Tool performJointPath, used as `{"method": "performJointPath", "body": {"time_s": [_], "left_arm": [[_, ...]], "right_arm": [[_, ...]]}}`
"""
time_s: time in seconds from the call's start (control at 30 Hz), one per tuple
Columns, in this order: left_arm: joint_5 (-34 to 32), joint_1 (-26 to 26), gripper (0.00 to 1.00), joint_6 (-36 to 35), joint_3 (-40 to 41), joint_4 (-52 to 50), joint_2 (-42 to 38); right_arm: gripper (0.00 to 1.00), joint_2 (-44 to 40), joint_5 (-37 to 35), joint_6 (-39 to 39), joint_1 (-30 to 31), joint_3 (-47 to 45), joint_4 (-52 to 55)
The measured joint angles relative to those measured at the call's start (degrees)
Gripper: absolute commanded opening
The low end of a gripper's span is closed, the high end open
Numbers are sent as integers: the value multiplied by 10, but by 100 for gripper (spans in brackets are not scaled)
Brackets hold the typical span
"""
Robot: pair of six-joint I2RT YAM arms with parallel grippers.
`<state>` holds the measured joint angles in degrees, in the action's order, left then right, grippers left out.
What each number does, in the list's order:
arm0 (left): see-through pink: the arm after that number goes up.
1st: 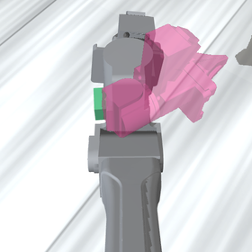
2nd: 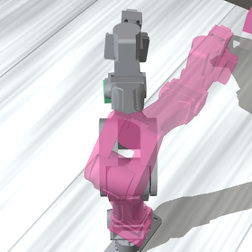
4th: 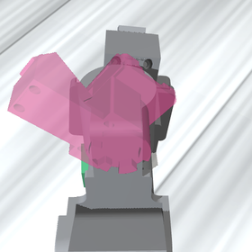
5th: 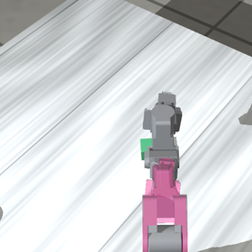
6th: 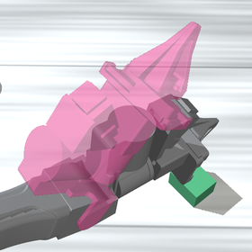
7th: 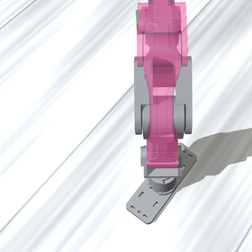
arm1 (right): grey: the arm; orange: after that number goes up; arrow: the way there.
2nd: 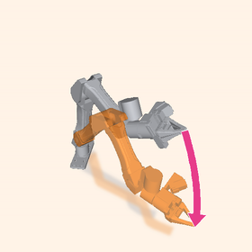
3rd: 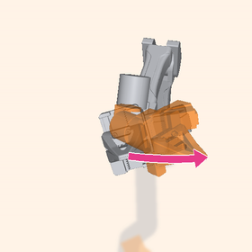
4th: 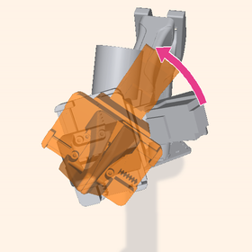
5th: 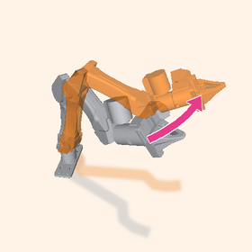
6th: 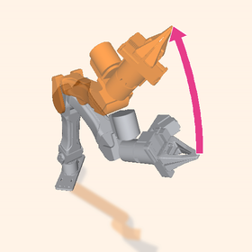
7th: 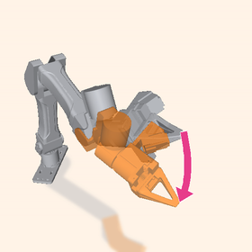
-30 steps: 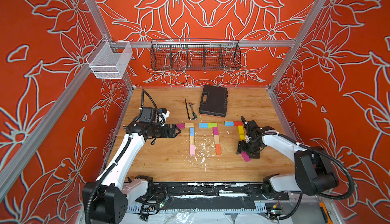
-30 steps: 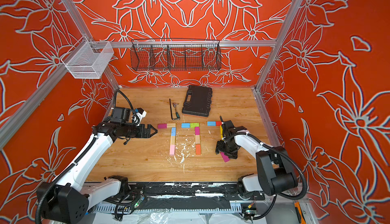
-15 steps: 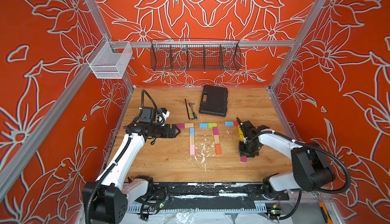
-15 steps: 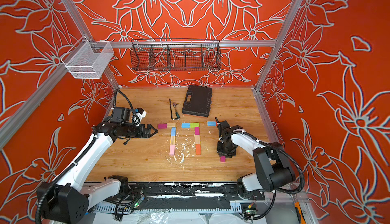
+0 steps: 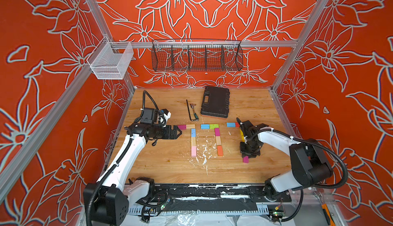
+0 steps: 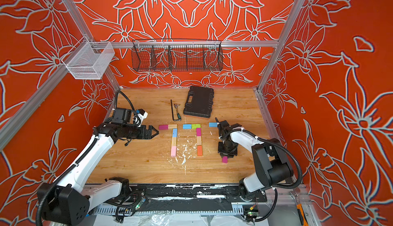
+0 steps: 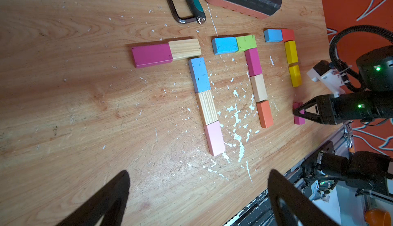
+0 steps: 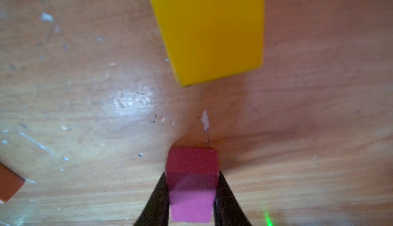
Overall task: Assemble the number 7 with building blocks
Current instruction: Assemble the building block at the center of the board.
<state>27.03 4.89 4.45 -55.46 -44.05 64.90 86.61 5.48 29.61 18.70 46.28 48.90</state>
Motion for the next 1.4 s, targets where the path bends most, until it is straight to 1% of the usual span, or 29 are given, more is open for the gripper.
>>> {"method": "performJointPath", "body": {"time_s": [0.33, 0.77, 1.4], "left_arm": [[-1, 0, 98, 0, 0, 0, 1], [-2, -1, 98, 0, 0, 0, 5], [-3, -1, 98, 0, 0, 0, 9]], "right_arm": [[21, 31, -28, -21, -8, 28, 13], [21, 51, -31, -48, -26, 46, 21], [21, 72, -35, -80, -34, 67, 32]]}}
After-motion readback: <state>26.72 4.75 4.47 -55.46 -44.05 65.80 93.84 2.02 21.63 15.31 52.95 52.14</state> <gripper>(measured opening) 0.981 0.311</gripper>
